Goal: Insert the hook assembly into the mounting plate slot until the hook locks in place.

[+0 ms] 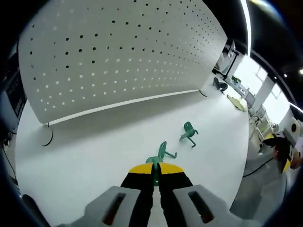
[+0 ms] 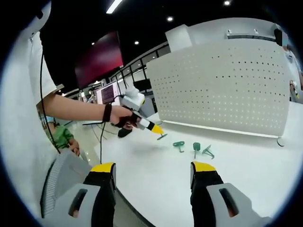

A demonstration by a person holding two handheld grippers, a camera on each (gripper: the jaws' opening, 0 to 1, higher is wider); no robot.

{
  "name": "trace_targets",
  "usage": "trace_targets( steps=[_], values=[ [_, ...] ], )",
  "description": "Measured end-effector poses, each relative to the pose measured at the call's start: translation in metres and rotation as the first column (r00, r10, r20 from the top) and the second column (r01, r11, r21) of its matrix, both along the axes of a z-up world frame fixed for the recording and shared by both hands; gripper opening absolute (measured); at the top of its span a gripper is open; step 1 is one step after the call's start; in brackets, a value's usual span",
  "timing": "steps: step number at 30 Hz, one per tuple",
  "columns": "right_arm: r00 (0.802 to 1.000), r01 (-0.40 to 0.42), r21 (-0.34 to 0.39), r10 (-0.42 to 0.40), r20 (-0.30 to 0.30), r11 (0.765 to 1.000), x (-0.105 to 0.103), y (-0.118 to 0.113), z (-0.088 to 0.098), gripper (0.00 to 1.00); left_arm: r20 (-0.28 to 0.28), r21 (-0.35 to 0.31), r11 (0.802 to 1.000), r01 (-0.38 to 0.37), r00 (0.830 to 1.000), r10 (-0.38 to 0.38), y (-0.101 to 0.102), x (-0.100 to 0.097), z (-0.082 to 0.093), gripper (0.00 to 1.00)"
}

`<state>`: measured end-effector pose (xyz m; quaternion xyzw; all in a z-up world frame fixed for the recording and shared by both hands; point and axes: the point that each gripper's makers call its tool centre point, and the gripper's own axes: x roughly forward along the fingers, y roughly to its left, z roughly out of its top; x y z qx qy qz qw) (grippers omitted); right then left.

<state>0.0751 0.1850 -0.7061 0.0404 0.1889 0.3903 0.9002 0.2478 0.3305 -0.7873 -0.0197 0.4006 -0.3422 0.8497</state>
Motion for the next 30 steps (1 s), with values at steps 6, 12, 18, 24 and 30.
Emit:
trace_targets(
  steps=[6, 12, 18, 24, 30],
  values=[
    [1.0, -0.009, -0.008, 0.009, 0.0, 1.0, -0.001, 0.0, -0.001, 0.64, 0.008, -0.066, 0.998, -0.021, 1.0, 0.022, -0.007, -0.011, 0.011, 0.03],
    [1.0, -0.008, -0.007, 0.008, 0.009, 1.0, 0.0, -0.002, 0.003, 0.64, 0.01, -0.111, 0.993, -0.033, 0.999, 0.035, -0.011, -0.018, 0.017, 0.03],
    [1.0, -0.017, -0.01, 0.017, 0.013, 1.0, -0.002, 0.001, 0.005, 0.64, 0.015, -0.151, 0.987, -0.05, 0.999, 0.053, -0.019, -0.028, 0.023, 0.03],
    [1.0, -0.023, -0.012, 0.023, 0.019, 1.0, -0.004, 0.003, 0.008, 0.63, 0.024, -0.198, 0.979, -0.043, 0.999, 0.049, -0.03, -0.039, 0.031, 0.03],
    [0.999, -0.031, -0.017, 0.031, 0.029, 0.999, -0.007, 0.002, 0.012, 0.62, 0.038, -0.22, 0.975, -0.038, 0.998, 0.047, -0.04, -0.048, 0.039, 0.03]
  ],
)
